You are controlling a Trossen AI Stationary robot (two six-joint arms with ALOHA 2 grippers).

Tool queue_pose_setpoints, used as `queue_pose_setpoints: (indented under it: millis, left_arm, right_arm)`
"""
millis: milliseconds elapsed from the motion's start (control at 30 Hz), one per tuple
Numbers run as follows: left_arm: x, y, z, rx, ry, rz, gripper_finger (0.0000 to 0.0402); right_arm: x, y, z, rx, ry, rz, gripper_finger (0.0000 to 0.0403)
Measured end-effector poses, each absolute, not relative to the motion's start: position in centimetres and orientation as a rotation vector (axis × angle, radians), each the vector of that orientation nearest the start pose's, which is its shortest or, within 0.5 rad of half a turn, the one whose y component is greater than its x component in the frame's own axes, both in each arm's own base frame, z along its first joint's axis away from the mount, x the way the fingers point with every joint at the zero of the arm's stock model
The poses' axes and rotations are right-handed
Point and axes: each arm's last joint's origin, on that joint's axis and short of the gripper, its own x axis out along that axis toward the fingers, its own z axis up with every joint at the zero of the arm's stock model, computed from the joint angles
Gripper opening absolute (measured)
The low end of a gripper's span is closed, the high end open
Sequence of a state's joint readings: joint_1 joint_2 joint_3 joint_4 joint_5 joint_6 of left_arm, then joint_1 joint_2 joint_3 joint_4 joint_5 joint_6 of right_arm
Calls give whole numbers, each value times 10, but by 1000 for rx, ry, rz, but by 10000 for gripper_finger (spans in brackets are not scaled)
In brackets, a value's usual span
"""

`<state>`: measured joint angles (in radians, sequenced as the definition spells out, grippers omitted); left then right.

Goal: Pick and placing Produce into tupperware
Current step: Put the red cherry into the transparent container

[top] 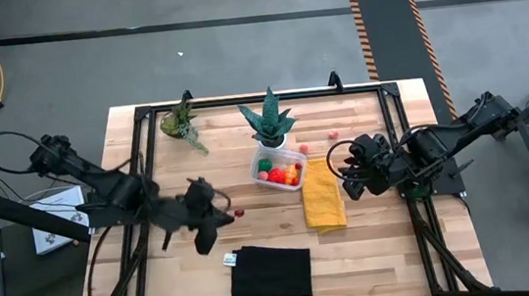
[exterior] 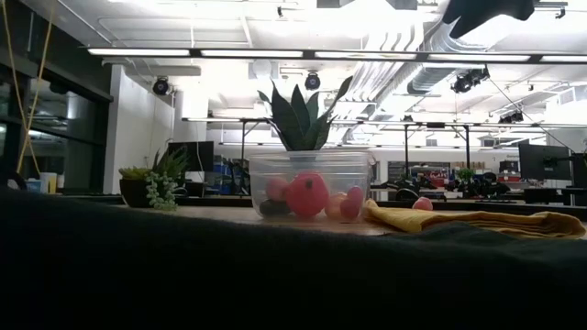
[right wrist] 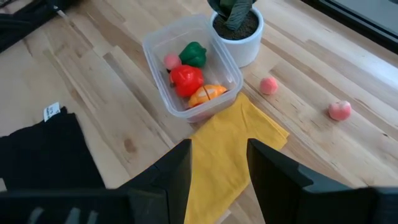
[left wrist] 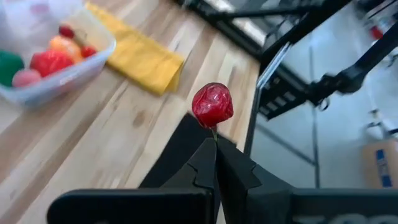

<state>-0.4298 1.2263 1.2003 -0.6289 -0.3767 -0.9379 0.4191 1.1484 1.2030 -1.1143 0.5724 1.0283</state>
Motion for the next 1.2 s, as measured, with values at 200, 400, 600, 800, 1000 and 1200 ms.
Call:
queue_pose_setpoints:
  millis: [200, 400, 600, 800, 1000, 1200]
  left_arm:
    - [245, -63, 362, -670, 489, 157, 0]
    - [261, -20, 371, -658, 407, 69, 0]
    - [269, 21, 364, -672, 433, 16, 0]
    - [284, 49, 349, -662, 462, 22, 0]
    - [308, 63, 317, -681, 570, 4, 0]
    - [332, 69, 296, -651, 558, -10, 0]
  right_arm:
    - [188, 67, 337, 430, 744, -567, 146]
    - [188, 67, 337, 349, 775, -525, 146]
    - [182, 63, 342, 266, 805, -442, 146]
    - [163, 43, 359, 248, 745, -395, 146]
    - [138, 24, 375, 280, 648, -383, 146]
    - [129, 16, 381, 288, 590, -330, 146]
